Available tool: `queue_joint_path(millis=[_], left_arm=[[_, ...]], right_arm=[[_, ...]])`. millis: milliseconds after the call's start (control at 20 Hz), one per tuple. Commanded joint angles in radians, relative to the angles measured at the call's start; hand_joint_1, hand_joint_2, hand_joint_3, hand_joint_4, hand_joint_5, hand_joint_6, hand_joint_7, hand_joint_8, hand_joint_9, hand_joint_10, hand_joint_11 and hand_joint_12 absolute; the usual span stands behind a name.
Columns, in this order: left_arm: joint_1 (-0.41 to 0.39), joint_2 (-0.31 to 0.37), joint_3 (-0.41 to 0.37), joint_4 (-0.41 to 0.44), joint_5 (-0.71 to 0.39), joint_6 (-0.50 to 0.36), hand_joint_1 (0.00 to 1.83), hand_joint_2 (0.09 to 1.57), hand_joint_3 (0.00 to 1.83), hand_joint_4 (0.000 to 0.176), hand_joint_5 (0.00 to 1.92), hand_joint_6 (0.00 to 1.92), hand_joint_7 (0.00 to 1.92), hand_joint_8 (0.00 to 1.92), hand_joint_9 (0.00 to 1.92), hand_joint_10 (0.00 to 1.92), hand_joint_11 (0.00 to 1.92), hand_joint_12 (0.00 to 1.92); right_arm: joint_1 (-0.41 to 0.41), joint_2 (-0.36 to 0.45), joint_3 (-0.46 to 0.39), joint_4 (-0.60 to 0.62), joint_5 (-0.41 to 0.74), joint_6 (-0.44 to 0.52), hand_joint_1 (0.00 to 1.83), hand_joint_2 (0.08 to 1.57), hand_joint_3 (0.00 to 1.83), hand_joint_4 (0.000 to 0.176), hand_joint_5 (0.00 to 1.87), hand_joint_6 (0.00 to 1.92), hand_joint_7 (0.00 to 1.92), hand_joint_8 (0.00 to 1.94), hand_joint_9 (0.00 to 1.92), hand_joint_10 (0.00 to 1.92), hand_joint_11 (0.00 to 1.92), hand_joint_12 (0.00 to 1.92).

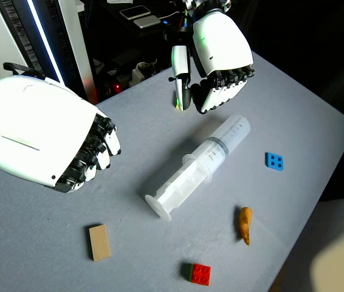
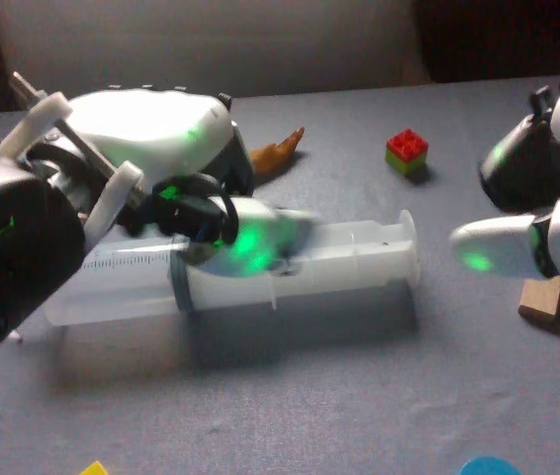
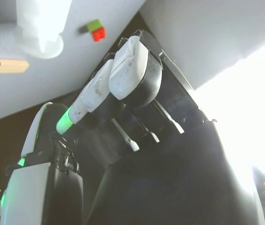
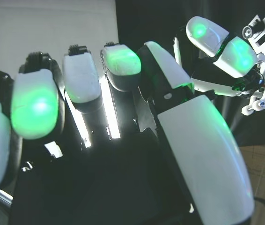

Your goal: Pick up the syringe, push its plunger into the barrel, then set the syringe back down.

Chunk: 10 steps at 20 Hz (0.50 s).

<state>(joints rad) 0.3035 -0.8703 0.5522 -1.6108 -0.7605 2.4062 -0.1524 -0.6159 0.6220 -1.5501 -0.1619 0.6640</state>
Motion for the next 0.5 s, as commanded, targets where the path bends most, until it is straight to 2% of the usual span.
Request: queue_joint_path(millis=[0,100,400,450], left_arm=[[-0.011,0.003,-0.003,0.075,-0.011,-0.003,0.00,1.07,0.02,0.000,0.00,0.00,0.00,0.00,0.00,0.00,0.00,0.00],[-0.011,0.004,-0.003,0.075,-0.012,-0.003,0.00,1.07,0.01,0.000,0.01,0.00,0.00,0.00,0.00,0.00,0.00,0.00],[-0.005,0.005,-0.004,0.075,-0.022,-0.003,0.00,1.07,0.01,0.000,0.01,0.00,0.00,0.00,0.00,0.00,0.00,0.00],[-0.002,0.006,-0.004,0.075,-0.022,-0.003,0.11,1.04,0.00,0.000,0.00,0.00,0.00,0.00,0.00,0.00,0.00,0.00]], right_arm=[[0.015,0.005,-0.004,-0.013,-0.001,0.003,0.00,0.99,0.01,0.000,0.00,0.00,0.00,0.00,0.00,0.00,0.00,0.15],[0.016,0.005,-0.005,-0.013,0.000,0.001,0.00,1.00,0.00,0.000,0.02,0.00,0.02,0.00,0.03,0.00,0.00,0.22],[0.015,0.005,-0.005,-0.013,0.000,-0.003,0.00,1.01,0.01,0.000,0.03,0.01,0.03,0.01,0.04,0.01,0.00,0.24],[0.015,0.005,-0.006,-0.013,0.000,-0.003,0.00,1.01,0.00,0.000,0.06,0.01,0.06,0.01,0.07,0.01,0.00,0.31]])
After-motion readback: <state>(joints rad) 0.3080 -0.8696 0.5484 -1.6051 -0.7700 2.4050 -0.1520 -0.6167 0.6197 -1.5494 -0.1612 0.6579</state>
